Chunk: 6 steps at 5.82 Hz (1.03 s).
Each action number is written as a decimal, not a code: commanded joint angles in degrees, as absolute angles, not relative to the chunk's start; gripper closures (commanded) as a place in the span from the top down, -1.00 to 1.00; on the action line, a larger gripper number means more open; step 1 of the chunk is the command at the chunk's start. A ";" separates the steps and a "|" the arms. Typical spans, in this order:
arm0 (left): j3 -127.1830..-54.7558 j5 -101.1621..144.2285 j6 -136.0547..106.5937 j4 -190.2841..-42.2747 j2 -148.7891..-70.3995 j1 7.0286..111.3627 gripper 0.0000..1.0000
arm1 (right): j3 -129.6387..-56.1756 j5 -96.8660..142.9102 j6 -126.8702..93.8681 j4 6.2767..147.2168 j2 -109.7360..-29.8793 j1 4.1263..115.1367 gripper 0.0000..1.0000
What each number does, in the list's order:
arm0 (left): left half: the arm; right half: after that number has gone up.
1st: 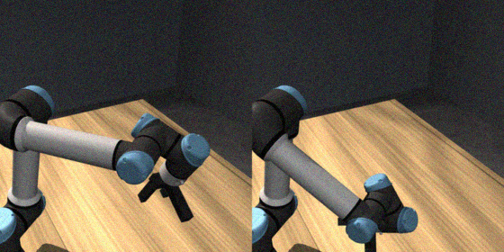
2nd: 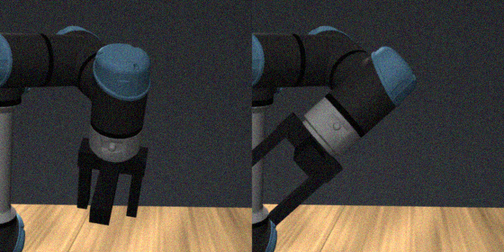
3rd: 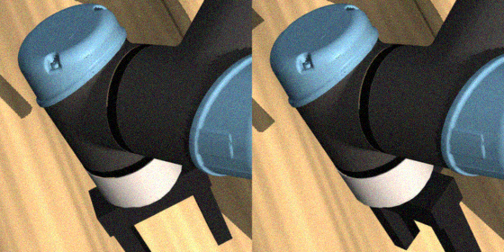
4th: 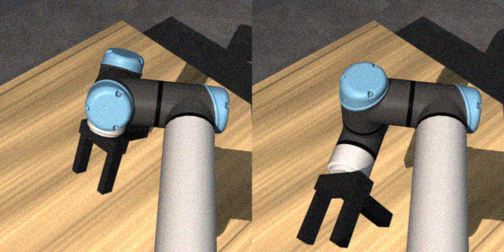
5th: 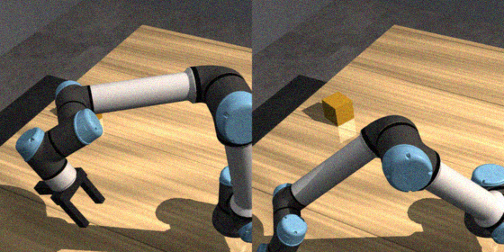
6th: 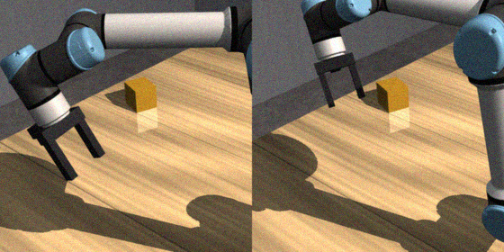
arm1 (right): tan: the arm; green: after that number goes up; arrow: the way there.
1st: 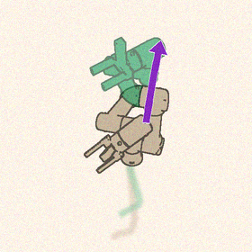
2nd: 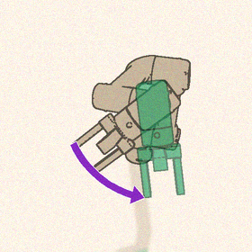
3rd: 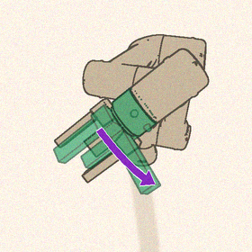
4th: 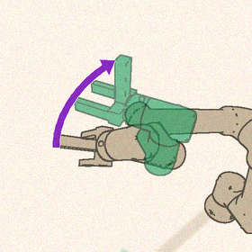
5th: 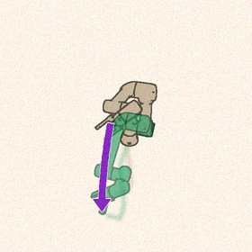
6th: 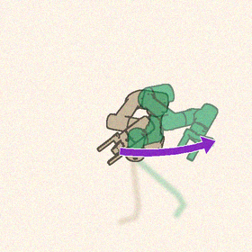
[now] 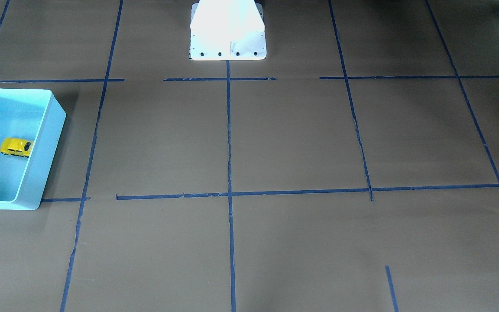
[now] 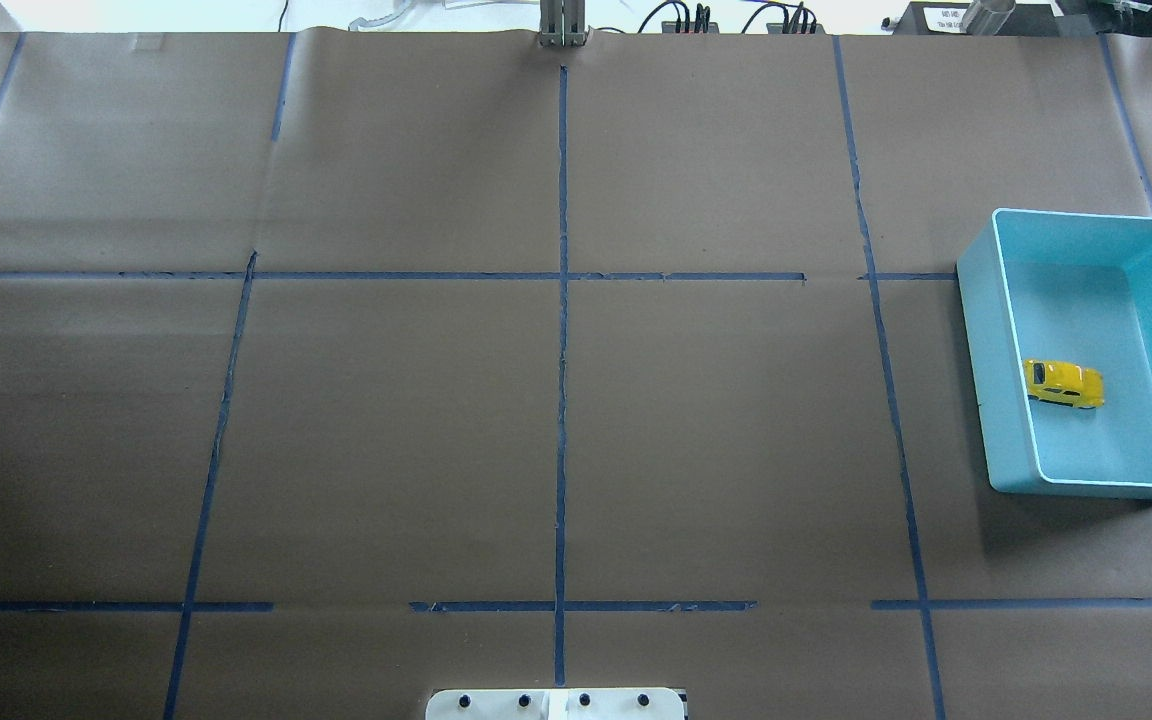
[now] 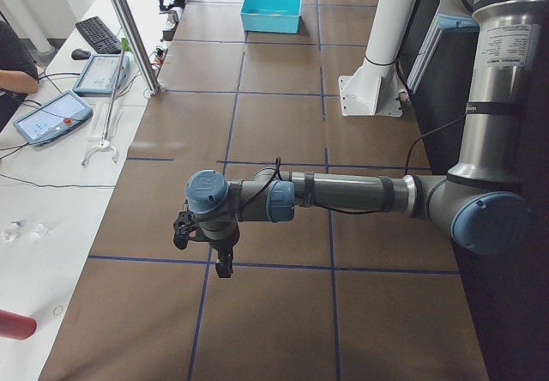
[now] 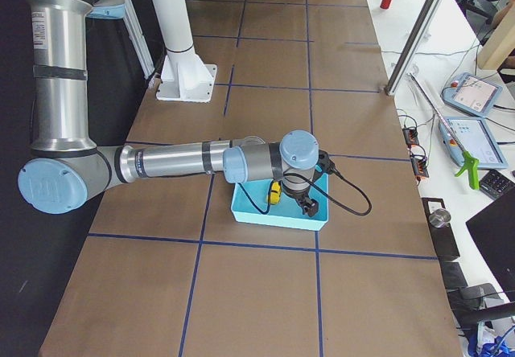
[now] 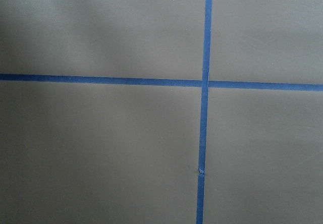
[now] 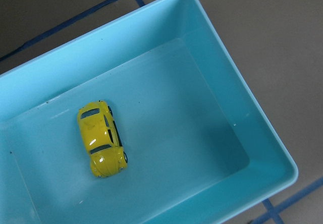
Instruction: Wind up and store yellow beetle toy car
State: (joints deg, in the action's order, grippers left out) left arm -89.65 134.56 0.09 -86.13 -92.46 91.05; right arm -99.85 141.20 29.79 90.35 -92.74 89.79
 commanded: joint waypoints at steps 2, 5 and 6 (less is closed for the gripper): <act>-89.65 134.56 0.09 -86.13 -92.46 91.05 1.00 | -99.67 138.37 4.84 92.28 -98.08 92.90 1.00; -89.74 134.56 0.17 -86.13 -92.55 91.05 1.00 | -98.87 132.72 0.44 99.55 -97.12 92.20 1.00; -89.74 134.56 0.09 -86.13 -92.55 91.05 1.00 | -100.79 130.89 0.53 104.80 -94.16 91.68 1.00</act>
State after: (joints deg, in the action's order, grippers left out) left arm -89.71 134.56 0.13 -86.13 -92.54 91.05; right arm -99.30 132.55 0.64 100.12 -96.40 92.20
